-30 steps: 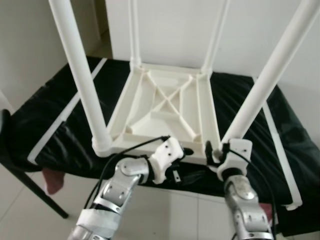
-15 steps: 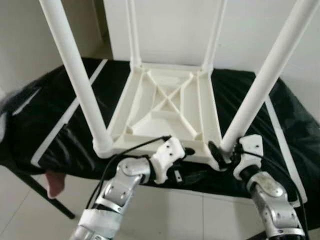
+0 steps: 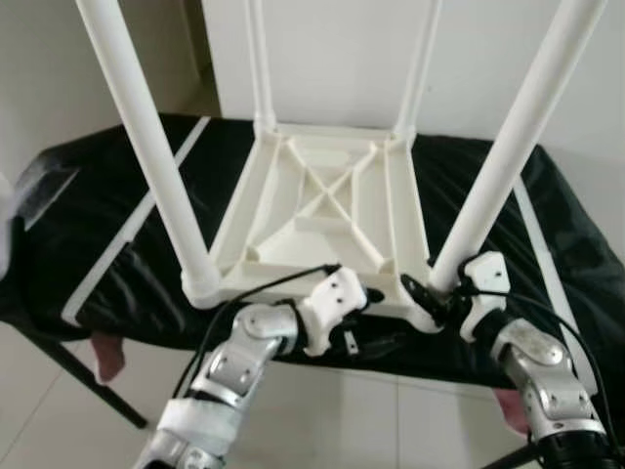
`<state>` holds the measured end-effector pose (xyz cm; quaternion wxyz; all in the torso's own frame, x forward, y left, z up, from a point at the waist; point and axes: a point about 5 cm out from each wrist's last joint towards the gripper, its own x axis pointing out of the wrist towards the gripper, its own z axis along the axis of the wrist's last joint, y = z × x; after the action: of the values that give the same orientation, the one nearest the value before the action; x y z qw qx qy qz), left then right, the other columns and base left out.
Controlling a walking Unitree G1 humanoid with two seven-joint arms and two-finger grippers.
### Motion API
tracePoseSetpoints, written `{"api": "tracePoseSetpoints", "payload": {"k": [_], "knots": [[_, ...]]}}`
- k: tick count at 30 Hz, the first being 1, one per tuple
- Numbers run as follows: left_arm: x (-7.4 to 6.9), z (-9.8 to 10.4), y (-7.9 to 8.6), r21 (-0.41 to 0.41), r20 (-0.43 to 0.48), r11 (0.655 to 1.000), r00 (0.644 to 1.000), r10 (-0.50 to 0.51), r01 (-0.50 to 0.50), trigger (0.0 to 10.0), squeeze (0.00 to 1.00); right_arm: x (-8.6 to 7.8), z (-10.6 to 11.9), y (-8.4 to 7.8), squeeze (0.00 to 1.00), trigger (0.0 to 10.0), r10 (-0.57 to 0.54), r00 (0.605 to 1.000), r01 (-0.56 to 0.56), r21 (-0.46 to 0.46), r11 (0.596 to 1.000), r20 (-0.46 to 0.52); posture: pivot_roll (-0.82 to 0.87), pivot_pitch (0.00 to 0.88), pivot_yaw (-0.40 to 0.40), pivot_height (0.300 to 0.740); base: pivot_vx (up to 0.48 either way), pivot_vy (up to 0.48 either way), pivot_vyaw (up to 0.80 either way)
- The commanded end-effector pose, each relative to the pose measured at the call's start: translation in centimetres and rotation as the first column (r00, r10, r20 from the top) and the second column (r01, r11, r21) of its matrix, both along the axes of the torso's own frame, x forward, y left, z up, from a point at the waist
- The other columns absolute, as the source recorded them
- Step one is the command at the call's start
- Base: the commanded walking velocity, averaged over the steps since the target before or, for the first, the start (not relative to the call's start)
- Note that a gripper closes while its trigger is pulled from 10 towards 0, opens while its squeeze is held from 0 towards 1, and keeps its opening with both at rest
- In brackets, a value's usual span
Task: Building children table
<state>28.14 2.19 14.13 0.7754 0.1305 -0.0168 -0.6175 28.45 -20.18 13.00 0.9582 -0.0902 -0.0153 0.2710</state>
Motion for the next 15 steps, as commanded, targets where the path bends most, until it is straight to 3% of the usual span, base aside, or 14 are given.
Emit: {"api": "tracePoseSetpoints", "payload": {"k": [1, 6, 7, 11, 15], "knots": [[0.33, -0.18, 0.00, 0.012, 0.013, 0.999, 0.999, 0.043, -0.043, 10.0, 0.00, -0.21, -0.45, 0.42, 0.00, 0.0, 0.032, 0.999, -0.031, 0.006, 0.999, -0.018, -0.04, 0.000, 0.014, 0.740, 0.000, 0.000, 0.00], [0.28, -0.18, 0.08, 0.012, 0.014, 0.999, 0.999, 0.045, -0.045, 10.0, 0.00, -0.38, -0.90, 0.35, 0.00, 0.0, 0.026, 0.999, -0.026, 0.013, 1.000, -0.045, -0.03, 0.000, 0.015, 0.740, 0.000, 0.000, 0.00], [0.25, -0.21, 0.11, 0.012, 0.014, 0.999, 0.999, 0.045, -0.046, 10.0, 0.00, -0.42, -0.97, 0.33, 0.00, 10.0, 0.024, 0.999, -0.024, 0.010, 1.000, -0.046, -0.03, 0.000, 0.015, 0.740, 0.000, 0.000, 0.00], [-0.05, -0.52, 0.26, 0.016, 0.004, 0.999, 0.999, 0.046, -0.046, 10.0, 0.00, -0.72, -1.13, 0.37, 0.00, 10.0, -0.012, 0.998, 0.015, 0.042, 0.999, -0.054, -0.03, 0.000, 0.016, 0.740, 0.000, 0.000, 0.00], [0.02, -0.55, 0.21, 0.015, 0.002, 0.999, 0.999, 0.048, -0.048, 10.0, 0.00, -0.56, -1.24, 0.17, 0.00, 10.0, -0.110, 0.994, 0.110, 0.006, 0.994, -0.004, -0.03, 0.000, 0.012, 0.740, 0.000, 0.000, 0.00]]}}
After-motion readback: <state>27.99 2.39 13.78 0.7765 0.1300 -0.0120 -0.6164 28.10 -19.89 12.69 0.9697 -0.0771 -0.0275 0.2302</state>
